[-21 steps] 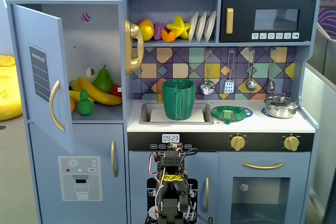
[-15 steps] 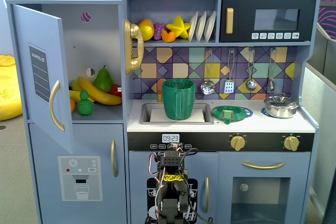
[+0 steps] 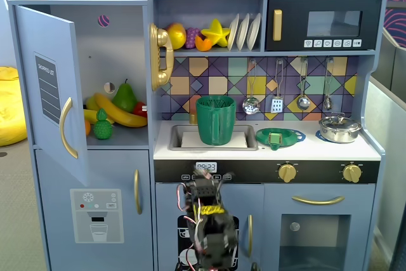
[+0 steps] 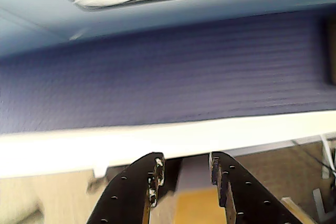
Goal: Pick up the green pineapple from the left cabinet and place it in the green recipient
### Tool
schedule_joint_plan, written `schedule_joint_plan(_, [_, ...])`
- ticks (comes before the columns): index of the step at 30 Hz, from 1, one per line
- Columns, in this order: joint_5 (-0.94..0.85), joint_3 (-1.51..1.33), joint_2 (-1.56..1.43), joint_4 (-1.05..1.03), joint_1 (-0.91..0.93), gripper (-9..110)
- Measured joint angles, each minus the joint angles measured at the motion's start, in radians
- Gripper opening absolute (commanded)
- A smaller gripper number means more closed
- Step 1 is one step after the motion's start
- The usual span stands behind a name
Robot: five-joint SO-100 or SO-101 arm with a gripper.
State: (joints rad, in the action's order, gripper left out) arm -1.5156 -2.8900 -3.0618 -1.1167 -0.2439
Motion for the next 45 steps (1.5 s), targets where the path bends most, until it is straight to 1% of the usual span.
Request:
schedule_joint_plan(4, [-0.135, 0.181, 0.167, 0.374, -0.249, 0])
schedule_joint_plan(5, [-0.17, 0.227, 0.202, 0.454, -0.304, 3])
schedule_joint_plan(8, [-0.212, 0.351, 0.293, 0.644, -0.451, 21])
schedule_joint_plan(9, [-0.212, 0.385, 0.322, 0.693, -0.491, 26])
schedule_joint_plan(12, [-0.207, 0.463, 0.414, 0.825, -0.552, 34])
schedule_joint_plan(14, [-0.181, 0.5, 0.483, 0.905, -0.566, 37])
schedule_joint_plan(19, [-0.091, 0.548, 0.66, 1.126, -0.557, 37])
schedule_joint_plan(22, [-0.069, 0.565, 0.739, 1.21, -0.554, 36])
schedule_joint_plan(31, [-0.061, 0.678, 0.986, 1.37, -0.522, 37])
schedule_joint_plan(40, [-0.049, 0.851, 1.198, 1.408, -0.468, 35])
schedule_joint_plan(45, [-0.051, 0.867, 1.246, 1.413, -0.465, 34])
